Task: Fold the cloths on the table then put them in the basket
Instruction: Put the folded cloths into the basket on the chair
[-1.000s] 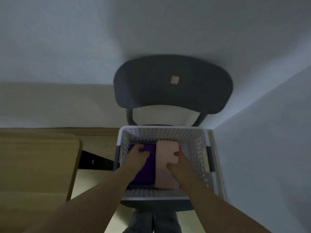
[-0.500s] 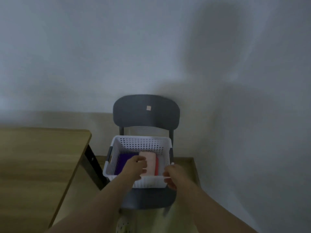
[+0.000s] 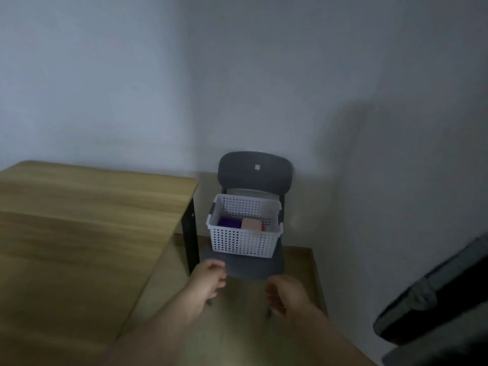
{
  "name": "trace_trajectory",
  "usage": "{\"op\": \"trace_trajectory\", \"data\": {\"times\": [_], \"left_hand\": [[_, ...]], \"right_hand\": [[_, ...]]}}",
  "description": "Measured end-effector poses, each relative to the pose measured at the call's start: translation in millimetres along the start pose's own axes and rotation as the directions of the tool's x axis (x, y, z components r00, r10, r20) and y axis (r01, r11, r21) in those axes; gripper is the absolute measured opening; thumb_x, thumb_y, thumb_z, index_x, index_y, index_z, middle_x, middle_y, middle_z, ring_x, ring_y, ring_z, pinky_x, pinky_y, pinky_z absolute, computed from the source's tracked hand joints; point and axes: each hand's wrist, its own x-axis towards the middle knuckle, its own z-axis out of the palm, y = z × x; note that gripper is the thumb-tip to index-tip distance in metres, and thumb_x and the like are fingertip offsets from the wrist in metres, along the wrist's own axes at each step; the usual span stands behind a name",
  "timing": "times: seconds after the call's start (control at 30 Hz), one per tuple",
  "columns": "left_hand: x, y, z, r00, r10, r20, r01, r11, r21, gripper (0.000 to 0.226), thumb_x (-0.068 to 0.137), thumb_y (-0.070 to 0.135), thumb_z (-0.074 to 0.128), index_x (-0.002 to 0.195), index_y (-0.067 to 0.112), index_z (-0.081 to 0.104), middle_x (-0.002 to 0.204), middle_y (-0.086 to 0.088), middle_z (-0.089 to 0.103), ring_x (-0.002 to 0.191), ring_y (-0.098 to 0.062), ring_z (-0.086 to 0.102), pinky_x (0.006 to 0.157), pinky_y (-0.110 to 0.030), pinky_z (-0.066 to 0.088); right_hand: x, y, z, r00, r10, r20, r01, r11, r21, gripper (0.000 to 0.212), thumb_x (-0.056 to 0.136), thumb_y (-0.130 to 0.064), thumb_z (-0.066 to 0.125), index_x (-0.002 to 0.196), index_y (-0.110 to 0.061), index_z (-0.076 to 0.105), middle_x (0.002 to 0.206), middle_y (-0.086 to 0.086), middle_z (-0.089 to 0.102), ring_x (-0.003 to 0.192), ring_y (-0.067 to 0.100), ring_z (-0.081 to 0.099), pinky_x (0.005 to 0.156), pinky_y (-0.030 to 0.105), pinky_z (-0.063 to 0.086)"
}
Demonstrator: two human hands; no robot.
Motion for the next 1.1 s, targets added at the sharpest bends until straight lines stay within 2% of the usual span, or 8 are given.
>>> {"op": "trace_trajectory", "data": {"times": [0.17, 0.27, 0.4, 0.6, 0.77, 0.9, 1.0, 1.1], "left_hand": [[-78, -86, -41, 0.999, 0.029, 0.014, -0.029, 1.0, -0.007, 0.015, 0.094, 0.012, 0.046, 0.103, 0.018, 0.056, 0.095, -0.003, 0.063, 0.078, -0.013, 0.061, 0.061, -0.023, 0.038], [-132, -137, -67, 1.0, 0.004, 0.004, -0.004, 1.0, -0.017, 0.015, 0.092, 0.009, 0.048, 0.099, 0.018, 0.059, 0.089, -0.002, 0.063, 0.072, -0.012, 0.06, 0.059, -0.023, 0.038], [-184, -182, -102, 0.998, 0.022, -0.056, -0.024, 0.999, -0.039, 0.016, 0.088, 0.008, 0.051, 0.096, 0.018, 0.061, 0.091, -0.006, 0.063, 0.081, -0.02, 0.062, 0.057, -0.024, 0.038], [-274, -243, -132, 0.991, 0.081, -0.102, -0.087, 0.995, -0.053, 0.014, 0.087, 0.006, 0.052, 0.089, 0.018, 0.059, 0.084, -0.003, 0.062, 0.07, -0.016, 0.06, 0.058, -0.026, 0.036], [-369, -308, -131, 1.0, 0.024, 0.009, -0.024, 0.999, 0.031, 0.016, 0.086, 0.006, 0.053, 0.087, 0.02, 0.059, 0.078, 0.001, 0.06, 0.064, -0.011, 0.06, 0.055, -0.023, 0.035], [-418, -331, -160, 0.997, 0.079, -0.004, -0.078, 0.982, 0.173, 0.016, 0.088, 0.003, 0.05, 0.092, 0.015, 0.059, 0.083, -0.005, 0.061, 0.062, -0.012, 0.057, 0.047, -0.016, 0.037], [-433, -335, -177, 0.989, 0.131, -0.071, -0.119, 0.98, 0.158, 0.02, 0.089, -0.008, 0.043, 0.095, 0.007, 0.055, 0.075, -0.01, 0.055, 0.057, -0.015, 0.049, 0.034, -0.007, 0.033], [-443, -342, -190, 0.989, 0.14, -0.05, -0.131, 0.979, 0.154, 0.021, 0.089, -0.009, 0.042, 0.097, 0.006, 0.054, 0.07, -0.006, 0.051, 0.058, -0.015, 0.047, 0.033, -0.006, 0.033]], "right_hand": [[-96, 85, 31, 0.999, 0.041, -0.001, -0.041, 0.998, -0.041, 0.011, 0.092, -0.013, 0.047, 0.084, -0.011, 0.054, 0.068, 0.005, 0.056, 0.053, 0.017, 0.05, 0.048, 0.018, 0.032], [-155, 129, 46, 0.998, 0.066, 0.021, -0.065, 0.995, -0.07, 0.009, 0.092, -0.016, 0.051, 0.086, -0.012, 0.056, 0.071, 0.004, 0.059, 0.057, 0.018, 0.054, 0.05, 0.02, 0.035], [-217, 173, 66, 0.996, 0.081, 0.044, -0.076, 0.993, -0.093, 0.008, 0.09, -0.015, 0.052, 0.084, -0.013, 0.057, 0.071, 0.003, 0.06, 0.055, 0.016, 0.053, 0.052, 0.021, 0.036], [-314, 234, 77, 0.993, 0.02, 0.12, -0.007, 0.994, -0.107, 0.007, 0.09, -0.017, 0.052, 0.088, -0.015, 0.058, 0.075, 0.002, 0.061, 0.058, 0.015, 0.054, 0.055, 0.021, 0.037], [-398, 313, 64, 0.991, 0.079, 0.107, -0.072, 0.995, -0.064, 0.006, 0.09, -0.015, 0.051, 0.087, -0.014, 0.057, 0.077, 0.003, 0.06, 0.062, 0.016, 0.053, 0.058, 0.023, 0.037], [-454, 360, 61, 0.986, 0.138, 0.09, -0.136, 0.99, -0.021, 0.007, 0.089, -0.014, 0.051, 0.091, -0.013, 0.058, 0.081, 0.004, 0.062, 0.064, 0.017, 0.055, 0.058, 0.023, 0.038], [-474, 375, 60, 0.992, 0.103, 0.067, -0.104, 0.994, 0.015, 0.008, 0.09, -0.017, 0.051, 0.092, -0.015, 0.058, 0.085, 0.004, 0.064, 0.067, 0.017, 0.058, 0.06, 0.024, 0.041], [-488, 382, 69, 0.995, 0.084, 0.047, -0.085, 0.996, 0.023, 0.007, 0.091, -0.016, 0.05, 0.091, -0.015, 0.057, 0.084, 0.004, 0.063, 0.066, 0.017, 0.057, 0.06, 0.024, 0.041]]}}
